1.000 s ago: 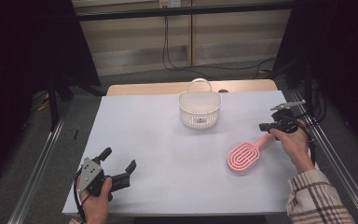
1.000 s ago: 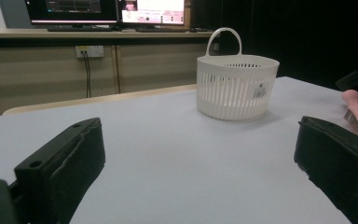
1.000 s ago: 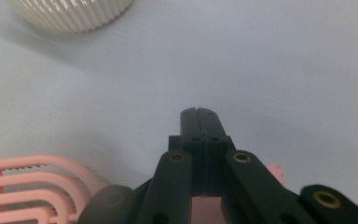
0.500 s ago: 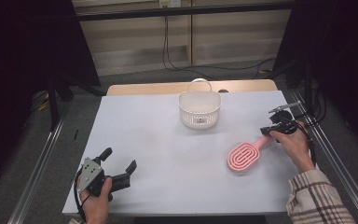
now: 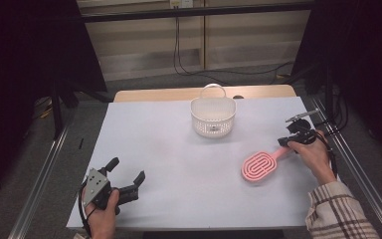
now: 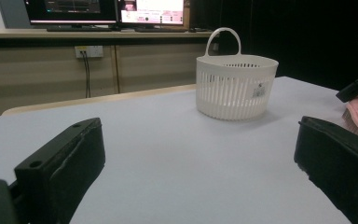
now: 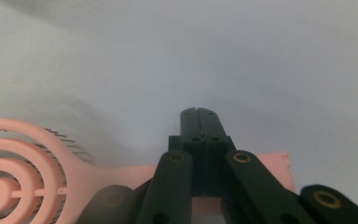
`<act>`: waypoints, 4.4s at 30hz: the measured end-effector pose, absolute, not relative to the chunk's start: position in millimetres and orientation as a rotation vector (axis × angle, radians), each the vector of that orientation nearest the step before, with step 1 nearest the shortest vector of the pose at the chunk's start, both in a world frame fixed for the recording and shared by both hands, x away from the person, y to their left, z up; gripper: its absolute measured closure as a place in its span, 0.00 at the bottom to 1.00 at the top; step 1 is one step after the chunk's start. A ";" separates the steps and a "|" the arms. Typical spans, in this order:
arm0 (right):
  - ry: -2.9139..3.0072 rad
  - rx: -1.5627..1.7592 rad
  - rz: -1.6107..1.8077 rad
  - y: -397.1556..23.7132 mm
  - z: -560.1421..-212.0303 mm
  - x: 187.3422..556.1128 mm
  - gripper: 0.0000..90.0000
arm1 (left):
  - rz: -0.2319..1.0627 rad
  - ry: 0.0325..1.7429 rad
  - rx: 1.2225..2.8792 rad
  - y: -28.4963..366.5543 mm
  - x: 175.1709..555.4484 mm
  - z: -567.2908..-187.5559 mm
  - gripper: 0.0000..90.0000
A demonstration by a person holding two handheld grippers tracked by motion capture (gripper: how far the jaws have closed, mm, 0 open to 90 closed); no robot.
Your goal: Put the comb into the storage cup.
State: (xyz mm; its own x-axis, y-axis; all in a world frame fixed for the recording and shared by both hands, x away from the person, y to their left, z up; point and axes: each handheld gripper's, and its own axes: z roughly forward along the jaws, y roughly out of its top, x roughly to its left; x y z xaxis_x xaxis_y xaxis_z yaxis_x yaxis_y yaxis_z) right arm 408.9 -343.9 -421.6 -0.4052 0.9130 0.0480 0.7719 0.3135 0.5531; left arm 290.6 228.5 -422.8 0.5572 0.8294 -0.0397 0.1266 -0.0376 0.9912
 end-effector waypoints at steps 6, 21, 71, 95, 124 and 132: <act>2.307 1.513 0.731 -344.6 -421.1 406.3 1.00 | 0.693 0.848 1.531 229.1 290.7 -422.8 0.02; 2.319 1.528 0.705 -352.1 -423.2 397.1 1.00 | 0.698 0.850 1.529 230.1 290.8 -422.8 0.02; 2.379 1.542 0.687 -364.3 -433.2 366.3 1.00 | 0.710 0.843 1.537 229.4 290.7 -422.4 0.02; 2.371 1.535 0.720 -363.6 -433.3 362.6 1.00 | 0.700 0.841 1.539 229.4 291.1 -422.7 0.02; 2.307 1.452 0.934 -366.0 -417.3 359.8 0.10 | 0.701 0.835 1.538 229.5 290.9 -422.2 0.02; 2.311 1.399 1.034 -368.8 -410.8 357.7 0.07 | 0.701 0.836 1.542 229.0 291.2 -422.3 0.02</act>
